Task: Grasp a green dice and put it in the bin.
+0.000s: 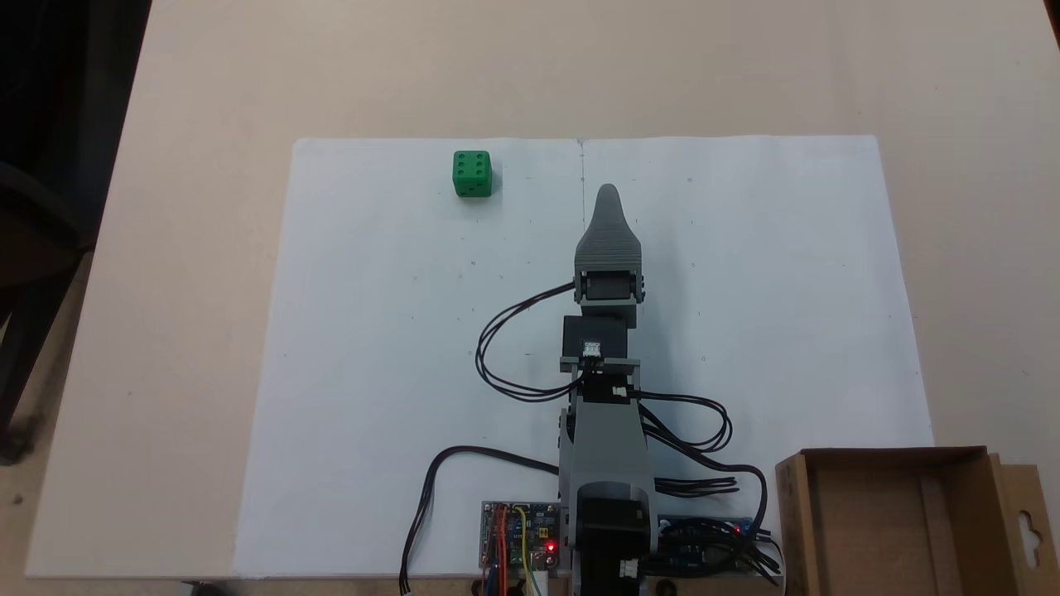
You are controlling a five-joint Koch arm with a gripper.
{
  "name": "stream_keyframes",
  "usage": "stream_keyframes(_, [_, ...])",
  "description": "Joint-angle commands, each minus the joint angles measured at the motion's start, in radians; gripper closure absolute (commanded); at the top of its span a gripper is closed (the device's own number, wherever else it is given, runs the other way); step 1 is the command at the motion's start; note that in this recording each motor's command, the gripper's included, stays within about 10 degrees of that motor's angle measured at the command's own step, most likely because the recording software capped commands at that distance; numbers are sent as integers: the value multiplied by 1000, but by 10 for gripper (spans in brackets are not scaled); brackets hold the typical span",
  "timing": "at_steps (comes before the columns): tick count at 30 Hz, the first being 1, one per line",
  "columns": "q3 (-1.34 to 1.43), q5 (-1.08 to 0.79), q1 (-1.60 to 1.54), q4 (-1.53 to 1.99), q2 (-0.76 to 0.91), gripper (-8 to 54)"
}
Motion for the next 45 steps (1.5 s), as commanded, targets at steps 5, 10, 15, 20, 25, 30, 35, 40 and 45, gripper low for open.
stream_keyframes(5, [64, 60, -2, -8, 103, 7])
stream_keyframes(10, [64, 61, -5, -11, 104, 8])
stream_keyframes(15, [64, 61, 0, -28, 104, 10])
stream_keyframes(20, [64, 58, 0, -25, 103, 11])
stream_keyframes(25, [64, 57, 2, -15, 103, 16])
stream_keyframes(30, [64, 51, 2, 15, 103, 20])
stream_keyframes(35, [61, 51, -3, 61, 101, 34])
stream_keyframes(40, [-49, 51, -11, 288, 98, 42])
stream_keyframes(45, [-169, 51, -15, 451, 98, 42])
